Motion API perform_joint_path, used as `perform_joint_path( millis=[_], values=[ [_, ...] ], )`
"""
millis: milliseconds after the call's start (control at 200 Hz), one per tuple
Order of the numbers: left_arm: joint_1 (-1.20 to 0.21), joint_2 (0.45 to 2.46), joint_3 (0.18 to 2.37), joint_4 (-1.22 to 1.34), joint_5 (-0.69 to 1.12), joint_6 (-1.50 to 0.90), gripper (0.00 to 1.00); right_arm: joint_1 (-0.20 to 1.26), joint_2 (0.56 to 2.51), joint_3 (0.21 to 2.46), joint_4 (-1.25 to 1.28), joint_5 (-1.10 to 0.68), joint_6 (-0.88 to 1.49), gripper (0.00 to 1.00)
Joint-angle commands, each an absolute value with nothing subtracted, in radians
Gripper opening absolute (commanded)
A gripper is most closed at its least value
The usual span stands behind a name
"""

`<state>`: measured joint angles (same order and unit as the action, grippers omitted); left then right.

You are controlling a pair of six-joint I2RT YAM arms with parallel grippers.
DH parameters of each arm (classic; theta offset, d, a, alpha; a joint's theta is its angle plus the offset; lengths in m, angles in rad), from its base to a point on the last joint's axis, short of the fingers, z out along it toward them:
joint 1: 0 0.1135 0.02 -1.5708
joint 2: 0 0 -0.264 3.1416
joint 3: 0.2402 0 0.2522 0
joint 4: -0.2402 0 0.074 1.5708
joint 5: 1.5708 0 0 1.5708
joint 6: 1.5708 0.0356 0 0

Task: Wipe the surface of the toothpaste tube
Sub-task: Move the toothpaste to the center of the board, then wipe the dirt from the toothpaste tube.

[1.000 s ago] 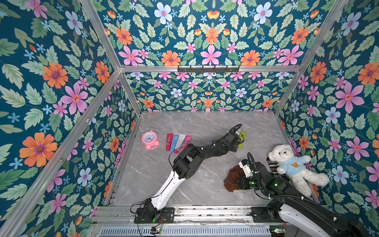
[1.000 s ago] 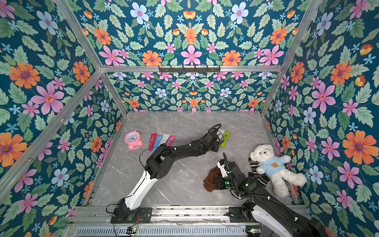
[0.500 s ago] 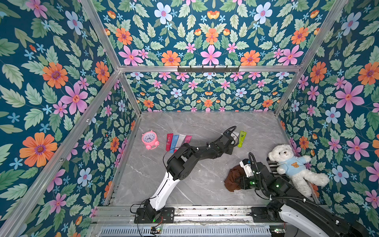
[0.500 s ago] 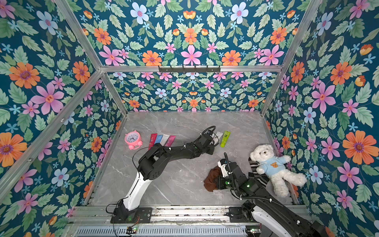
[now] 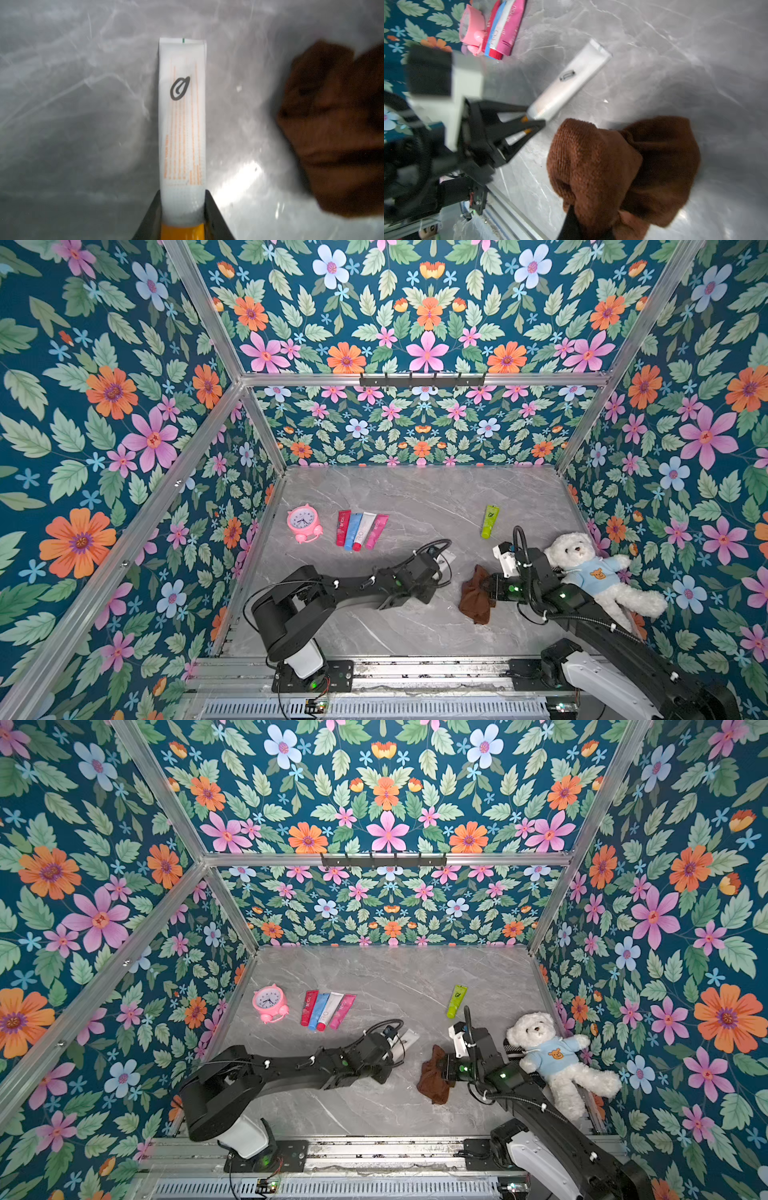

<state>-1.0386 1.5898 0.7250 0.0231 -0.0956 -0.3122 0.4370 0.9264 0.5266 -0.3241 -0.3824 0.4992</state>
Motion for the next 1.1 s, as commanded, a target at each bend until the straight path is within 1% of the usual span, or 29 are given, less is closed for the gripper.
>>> perform_joint_path(
  millis=[0,35,65,85,155,195,235,280,355,505,565,605,735,830,960,1095],
  values=[
    [-1.056,1.538,0.645,0.044,-0.137,-0.318,0.15,0.435,1.040,0.613,-0.293,-0.474,0.427,0.00],
    [-1.065,1.523,0.627,0.046,-0.136,-0.322,0.17,0.436,1.077,0.631,-0.277,-0.487,0.425,0.00],
    [-1.070,1.512,0.613,0.050,-0.133,-0.324,0.21,0.435,1.103,0.645,-0.260,-0.498,0.425,0.00],
    [-1.072,1.505,0.604,0.051,-0.133,-0.326,0.24,0.436,1.124,0.655,-0.252,-0.506,0.425,0.00],
    [-1.074,1.488,0.578,0.057,-0.128,-0.337,0.42,0.436,1.192,0.688,-0.228,-0.534,0.422,0.00],
    [-1.075,1.481,0.565,0.062,-0.123,-0.344,0.49,0.437,1.230,0.705,-0.215,-0.549,0.423,0.00],
    [-1.074,1.474,0.554,0.066,-0.118,-0.349,0.53,0.439,1.262,0.719,-0.202,-0.566,0.425,0.00],
    [-1.074,1.469,0.541,0.071,-0.113,-0.356,0.55,0.442,1.296,0.739,-0.191,-0.581,0.427,0.00],
    [-1.074,1.474,0.527,0.081,-0.108,-0.361,0.56,0.464,1.350,0.779,-0.200,-0.580,0.414,0.00],
    [-1.073,1.489,0.517,0.103,-0.102,-0.361,0.59,0.541,1.465,0.886,-0.284,-0.513,0.348,0.00],
    [-1.073,1.500,0.517,0.111,-0.103,-0.362,0.59,0.561,1.495,0.905,-0.291,-0.473,0.341,0.00],
    [-1.072,1.507,0.518,0.113,-0.100,-0.362,0.56,0.563,1.512,0.906,-0.277,-0.474,0.342,0.00],
    [-1.073,1.508,0.517,0.115,-0.105,-0.362,0.36,0.563,1.578,0.912,-0.246,-0.458,0.338,0.00],
    [-1.073,1.504,0.513,0.120,-0.098,-0.359,0.28,0.563,1.635,0.914,-0.222,-0.458,0.334,0.00],
    [-1.073,1.505,0.513,0.123,-0.092,-0.355,0.23,0.563,1.709,0.913,-0.190,-0.467,0.337,0.00],
    [-1.072,1.513,0.517,0.126,-0.080,-0.351,0.21,0.563,1.735,0.899,-0.160,-0.473,0.341,0.00]
  ],
)
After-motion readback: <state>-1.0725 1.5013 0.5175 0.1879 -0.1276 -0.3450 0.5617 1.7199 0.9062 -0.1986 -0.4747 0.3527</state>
